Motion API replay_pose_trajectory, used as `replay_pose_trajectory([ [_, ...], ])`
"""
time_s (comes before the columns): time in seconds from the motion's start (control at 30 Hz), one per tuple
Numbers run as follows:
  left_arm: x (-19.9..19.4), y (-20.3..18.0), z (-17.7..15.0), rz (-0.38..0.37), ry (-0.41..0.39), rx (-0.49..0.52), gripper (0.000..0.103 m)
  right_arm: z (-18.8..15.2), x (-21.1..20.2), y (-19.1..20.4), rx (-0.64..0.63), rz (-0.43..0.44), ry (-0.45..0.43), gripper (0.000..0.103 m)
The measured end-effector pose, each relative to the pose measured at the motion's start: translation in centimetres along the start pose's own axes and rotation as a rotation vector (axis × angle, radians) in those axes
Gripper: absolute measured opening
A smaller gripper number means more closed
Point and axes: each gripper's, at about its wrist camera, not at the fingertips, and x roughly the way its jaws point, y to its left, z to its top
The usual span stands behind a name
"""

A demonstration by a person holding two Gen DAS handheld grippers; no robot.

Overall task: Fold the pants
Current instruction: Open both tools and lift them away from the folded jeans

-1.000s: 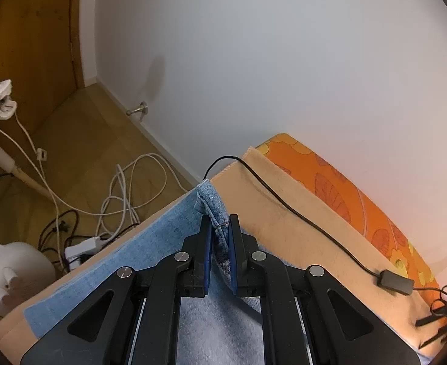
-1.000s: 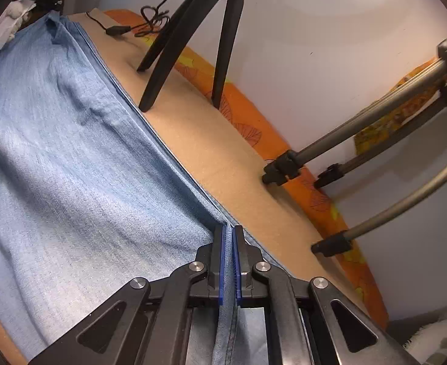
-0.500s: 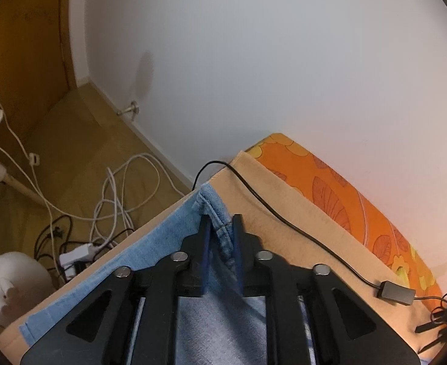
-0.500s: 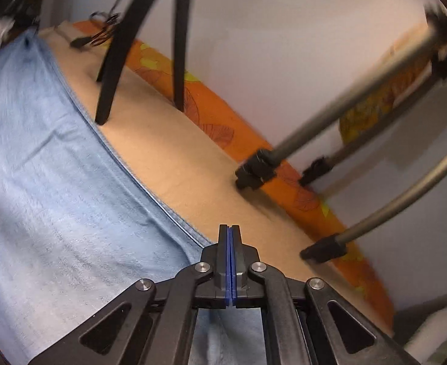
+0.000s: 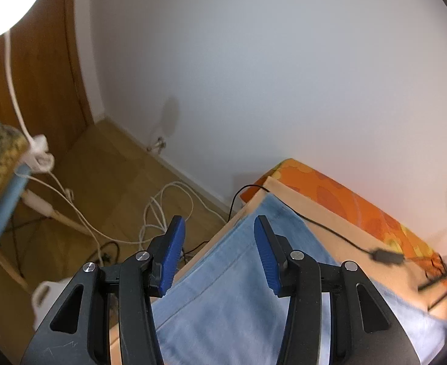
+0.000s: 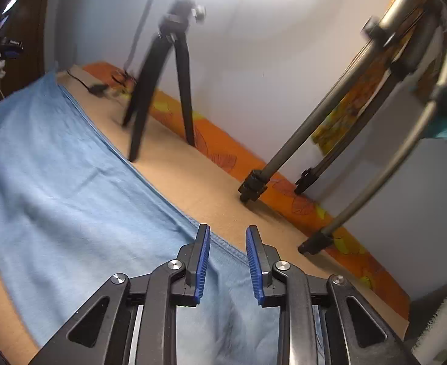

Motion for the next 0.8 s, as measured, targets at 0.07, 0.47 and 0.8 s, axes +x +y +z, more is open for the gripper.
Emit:
replay_pose_trajectory([
  [0.07,-3.0,-0.2,-0.2,-0.014,-0.027,0.028,0.046,-0.3,-2.3,0.1,0.011,0.007,-0.023,0.032],
  [0.47,-17.6,-5.0,-2.4,-0.174,-0.146,0.173,0.046,-4.9,-17.5,-3.5,0.145,-0.035,-0.156,0.057],
  [0.8,-22.1,-16.7,-11.6,-0.442,-0.07,0.385,0.046,-15.3,-23.7,-10.9,0.427,-0.103,-0.153,0.06],
])
